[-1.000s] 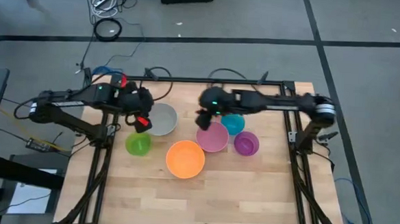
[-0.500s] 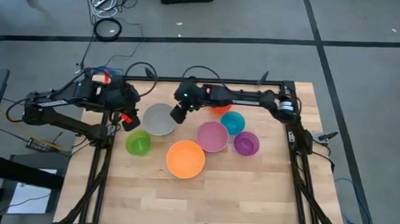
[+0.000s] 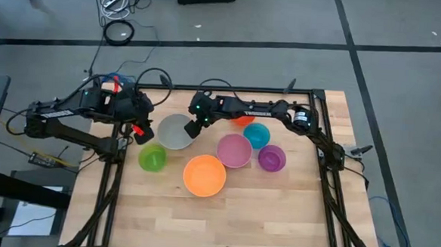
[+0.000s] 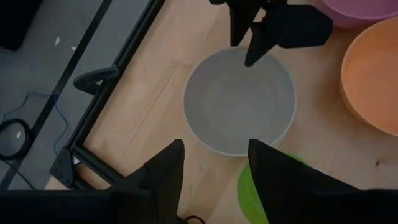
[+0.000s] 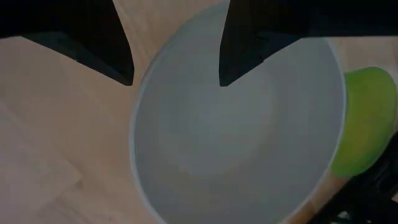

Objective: Nest bowls inside each other
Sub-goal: Stack the gray bowl on top of the yellow bowl

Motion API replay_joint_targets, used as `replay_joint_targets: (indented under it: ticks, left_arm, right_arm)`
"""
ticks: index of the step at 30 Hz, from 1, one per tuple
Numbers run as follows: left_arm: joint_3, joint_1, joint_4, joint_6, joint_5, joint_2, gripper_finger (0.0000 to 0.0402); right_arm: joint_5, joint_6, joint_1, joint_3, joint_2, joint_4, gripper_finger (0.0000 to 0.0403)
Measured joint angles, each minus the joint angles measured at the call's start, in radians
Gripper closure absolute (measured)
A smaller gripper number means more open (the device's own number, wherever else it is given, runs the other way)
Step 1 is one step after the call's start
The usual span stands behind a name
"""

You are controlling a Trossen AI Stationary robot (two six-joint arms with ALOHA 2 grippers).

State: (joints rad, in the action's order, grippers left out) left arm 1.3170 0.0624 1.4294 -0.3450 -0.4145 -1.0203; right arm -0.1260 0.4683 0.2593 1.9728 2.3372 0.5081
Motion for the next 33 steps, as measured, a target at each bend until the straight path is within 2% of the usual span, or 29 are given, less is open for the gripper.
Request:
replay_joint_targets:
  ticks: [5,8,12,18,21,27,33]
  left_arm:
    - [0.000,0.000,-0.005,0.000,0.000,0.000,0.0213]
    - [0.000,0.000,-0.023,0.000,0.000,0.000,0.0213]
    - [0.000,0.000,-0.026,0.000,0.000,0.000,0.0213]
    - [0.000,0.000,-0.026,-0.001,0.000,0.000,0.0213]
    - [0.000,0.000,-0.026,-0.001,0.000,0.000,0.0213]
    - [0.000,0.000,-0.025,-0.001,0.000,0.000,0.0213]
    - [0.000,0.000,-0.025,-0.001,0.000,0.000,0.0213]
  right_arm:
    - [0.054,-0.012,0.000,0.000,0.001,0.004,0.0180]
    - [0.082,-0.017,-0.002,0.000,0.001,0.002,0.0195]
    - [0.082,-0.025,-0.001,0.000,0.001,0.004,0.0240]
    - [0.071,-0.043,-0.001,0.000,0.001,-0.002,0.0331]
    - [0.067,-0.052,-0.001,-0.005,0.001,0.000,0.0360]
    - [0.098,-0.065,-0.001,-0.019,0.003,-0.003,0.0397]
    - [0.122,-0.080,0.003,-0.019,0.002,-0.007,0.0401]
